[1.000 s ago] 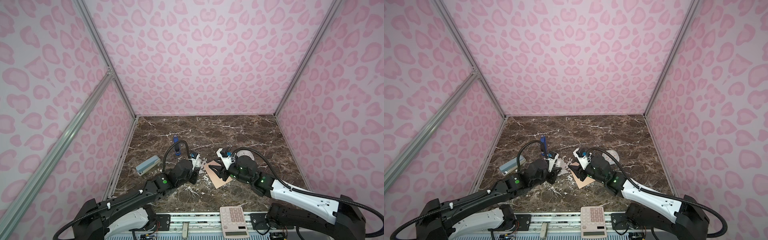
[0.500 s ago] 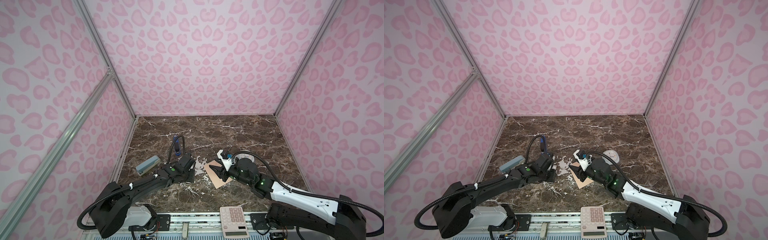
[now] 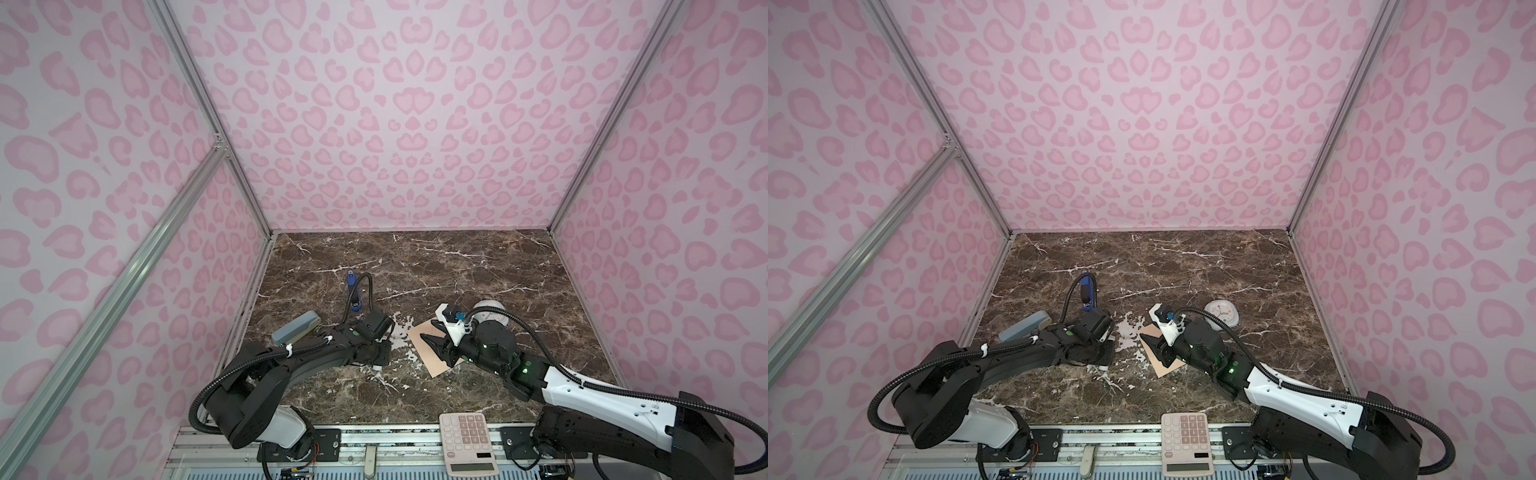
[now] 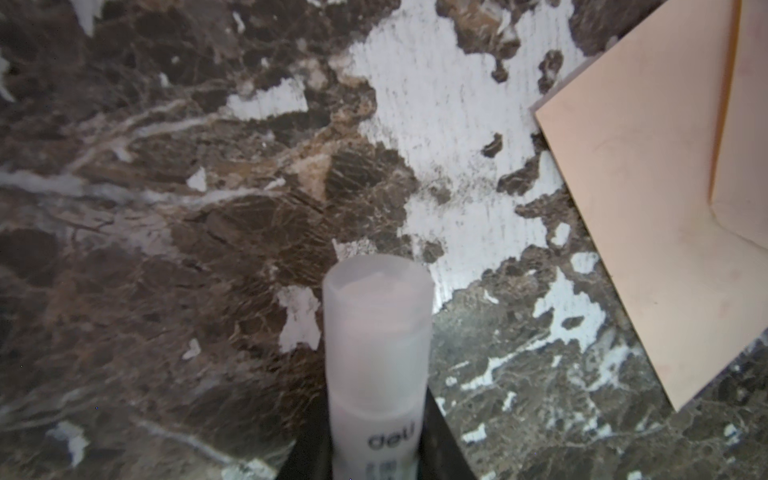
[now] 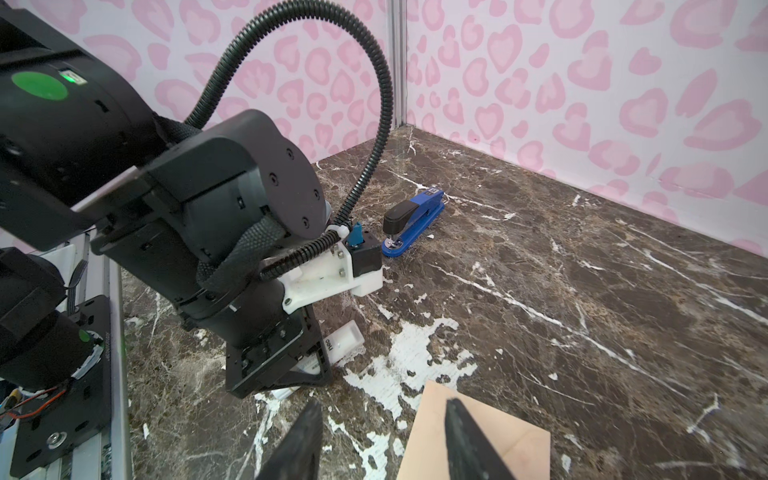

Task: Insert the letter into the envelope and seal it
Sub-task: 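Lower the capped glue stick to the table with the left gripper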

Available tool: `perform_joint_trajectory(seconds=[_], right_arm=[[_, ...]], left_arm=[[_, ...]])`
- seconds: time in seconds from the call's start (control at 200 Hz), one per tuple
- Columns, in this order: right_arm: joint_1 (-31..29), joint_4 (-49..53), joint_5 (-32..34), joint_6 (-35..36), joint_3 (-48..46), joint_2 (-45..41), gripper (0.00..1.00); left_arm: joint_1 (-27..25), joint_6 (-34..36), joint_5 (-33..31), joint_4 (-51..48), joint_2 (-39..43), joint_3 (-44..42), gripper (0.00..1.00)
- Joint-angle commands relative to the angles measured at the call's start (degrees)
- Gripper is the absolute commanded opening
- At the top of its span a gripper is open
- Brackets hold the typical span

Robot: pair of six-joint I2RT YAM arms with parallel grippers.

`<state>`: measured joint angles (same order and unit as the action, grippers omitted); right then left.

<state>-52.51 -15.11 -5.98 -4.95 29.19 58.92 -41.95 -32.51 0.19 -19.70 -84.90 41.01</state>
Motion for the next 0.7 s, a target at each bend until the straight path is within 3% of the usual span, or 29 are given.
perform_joint_trajectory(seconds=[0.0, 0.695], right_arm=[[-0.2, -1.5, 0.8, 0.0, -0.4, 0.3, 0.5], [-0.6, -1.3, 0.9, -0.3, 0.4, 1.1, 0.5]], left_arm=[[0.2, -0.5, -0.4, 0.9, -0.8, 0.5, 0.08], [0.5, -0.9, -0.2, 0.6, -1.2, -0.9, 0.27]])
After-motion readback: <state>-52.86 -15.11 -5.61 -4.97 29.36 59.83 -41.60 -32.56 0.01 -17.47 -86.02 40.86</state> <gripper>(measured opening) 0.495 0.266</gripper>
